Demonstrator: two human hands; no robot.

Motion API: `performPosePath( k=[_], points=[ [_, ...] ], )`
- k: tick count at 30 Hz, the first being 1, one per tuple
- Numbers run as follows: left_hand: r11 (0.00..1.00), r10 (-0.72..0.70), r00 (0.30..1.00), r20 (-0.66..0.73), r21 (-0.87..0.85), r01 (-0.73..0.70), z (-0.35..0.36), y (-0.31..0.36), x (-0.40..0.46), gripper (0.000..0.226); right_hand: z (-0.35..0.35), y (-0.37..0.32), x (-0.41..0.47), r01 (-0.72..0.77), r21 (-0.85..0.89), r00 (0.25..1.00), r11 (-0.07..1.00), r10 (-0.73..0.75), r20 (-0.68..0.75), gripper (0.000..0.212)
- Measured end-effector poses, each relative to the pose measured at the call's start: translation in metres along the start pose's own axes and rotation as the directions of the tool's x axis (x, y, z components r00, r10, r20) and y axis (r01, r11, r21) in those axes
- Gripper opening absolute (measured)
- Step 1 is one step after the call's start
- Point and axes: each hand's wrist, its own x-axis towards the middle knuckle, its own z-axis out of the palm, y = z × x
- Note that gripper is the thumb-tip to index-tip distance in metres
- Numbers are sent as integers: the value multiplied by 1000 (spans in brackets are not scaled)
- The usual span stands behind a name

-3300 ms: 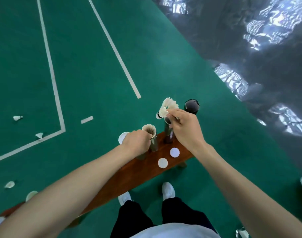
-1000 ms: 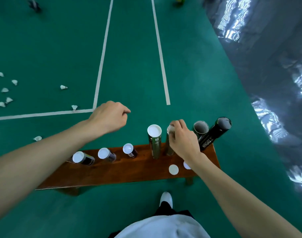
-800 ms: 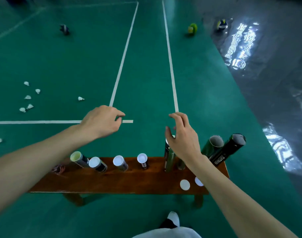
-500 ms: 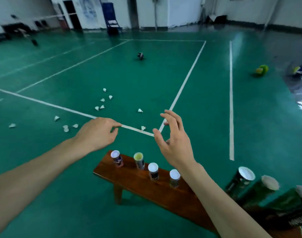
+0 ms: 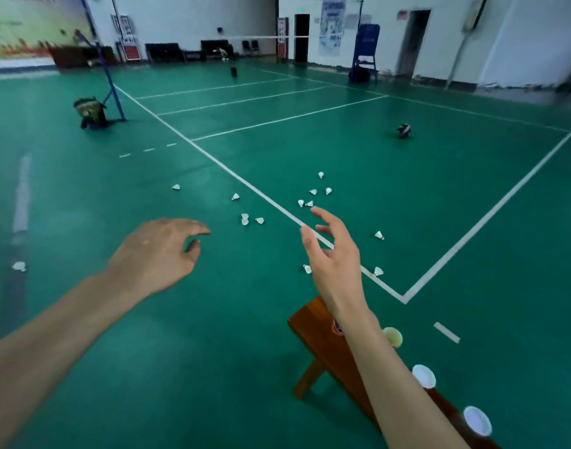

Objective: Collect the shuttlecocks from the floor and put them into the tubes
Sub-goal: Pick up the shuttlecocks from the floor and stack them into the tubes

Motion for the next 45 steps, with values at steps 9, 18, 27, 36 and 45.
performPosePath(
  k=[9, 18, 27, 36, 45],
  points=[
    [992, 4, 997, -75, -127, -13, 49, -145, 115, 38, 186, 32, 87, -89, 169, 996, 982, 91, -2, 27],
    [981, 77, 995, -63, -175, -87, 56, -289, 307, 42, 353, 51, 247, -162, 226, 983, 961, 177, -47, 25],
    [936, 238, 960, -145, -230, -267, 56, -367, 470, 42, 457, 40, 380, -49, 134, 978, 990, 75, -197, 30],
    [774, 476, 856, -201, -366, -516, 92, -436, 649, 37, 536, 49, 500, -70, -128, 932, 989, 19, -363, 33],
    [702, 611, 789, -69, -413, -580, 159, -450, 820, 41, 563, 104, 619, -164, -106, 829, 981, 79, -553, 27]
  ],
)
